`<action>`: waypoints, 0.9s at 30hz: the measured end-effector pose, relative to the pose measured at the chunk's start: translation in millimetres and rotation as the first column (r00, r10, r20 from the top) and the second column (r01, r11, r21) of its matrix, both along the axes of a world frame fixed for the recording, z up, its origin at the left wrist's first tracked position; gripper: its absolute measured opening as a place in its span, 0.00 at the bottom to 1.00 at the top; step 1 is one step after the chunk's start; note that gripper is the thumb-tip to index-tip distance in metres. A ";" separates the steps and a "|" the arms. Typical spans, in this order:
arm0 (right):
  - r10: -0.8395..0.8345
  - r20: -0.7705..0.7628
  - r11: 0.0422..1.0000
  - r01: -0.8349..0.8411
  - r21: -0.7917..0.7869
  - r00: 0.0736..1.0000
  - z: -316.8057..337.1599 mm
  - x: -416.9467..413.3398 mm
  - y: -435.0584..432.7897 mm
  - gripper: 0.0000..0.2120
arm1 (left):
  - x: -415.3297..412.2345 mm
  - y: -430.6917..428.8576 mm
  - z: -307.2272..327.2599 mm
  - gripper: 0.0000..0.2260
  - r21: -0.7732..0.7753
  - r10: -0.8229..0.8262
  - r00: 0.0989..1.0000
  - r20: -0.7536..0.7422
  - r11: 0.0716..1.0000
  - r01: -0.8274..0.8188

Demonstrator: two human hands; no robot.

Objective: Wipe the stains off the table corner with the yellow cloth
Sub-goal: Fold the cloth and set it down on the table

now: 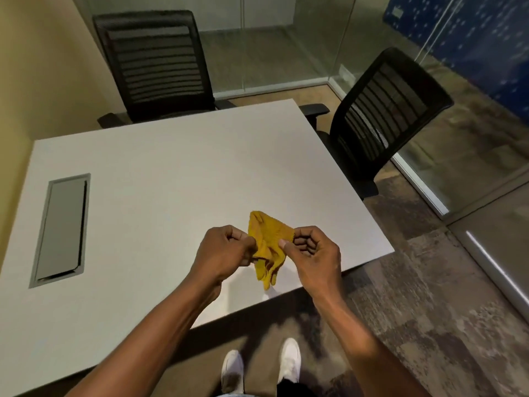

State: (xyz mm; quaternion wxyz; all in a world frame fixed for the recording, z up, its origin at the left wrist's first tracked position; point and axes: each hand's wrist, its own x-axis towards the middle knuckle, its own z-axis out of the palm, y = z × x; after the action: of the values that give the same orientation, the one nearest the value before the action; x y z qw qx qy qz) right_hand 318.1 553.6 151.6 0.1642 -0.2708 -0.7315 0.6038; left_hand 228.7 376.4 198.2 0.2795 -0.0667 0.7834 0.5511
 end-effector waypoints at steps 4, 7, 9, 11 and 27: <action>0.058 0.003 0.996 -0.058 0.072 0.998 8.2 -13.7 32.4 0.11 | -0.7 3.6 7.3 0.04 -0.162 0.040 0.985 -0.166 0.985 -0.067; 0.121 0.027 0.980 -0.123 0.154 0.992 12.4 -24.3 61.9 0.08 | -2.6 10.7 9.3 0.08 -0.212 0.113 0.969 -0.222 0.964 -0.161; 0.153 0.031 0.969 -0.156 0.190 0.988 13.7 -32.2 79.3 0.07 | -5.4 16.3 10.9 0.08 -0.205 0.169 0.960 -0.221 0.955 -0.215; 0.151 0.034 0.961 -0.154 0.229 0.988 13.7 -41.4 93.2 0.06 | -8.1 19.7 10.7 0.06 -0.186 0.209 0.954 -0.216 0.950 -0.251; 0.134 0.097 0.958 -0.154 0.243 0.986 7.9 -62.1 63.9 0.06 | 9.0 18.9 -3.9 0.12 0.002 0.524 0.832 0.180 0.846 -0.533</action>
State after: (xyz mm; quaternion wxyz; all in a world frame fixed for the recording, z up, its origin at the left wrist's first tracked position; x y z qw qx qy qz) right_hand 255.9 617.5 159.4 0.1232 -0.2179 -0.8254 0.5060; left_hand 237.6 395.4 194.3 0.1848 -0.3208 0.6925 0.6191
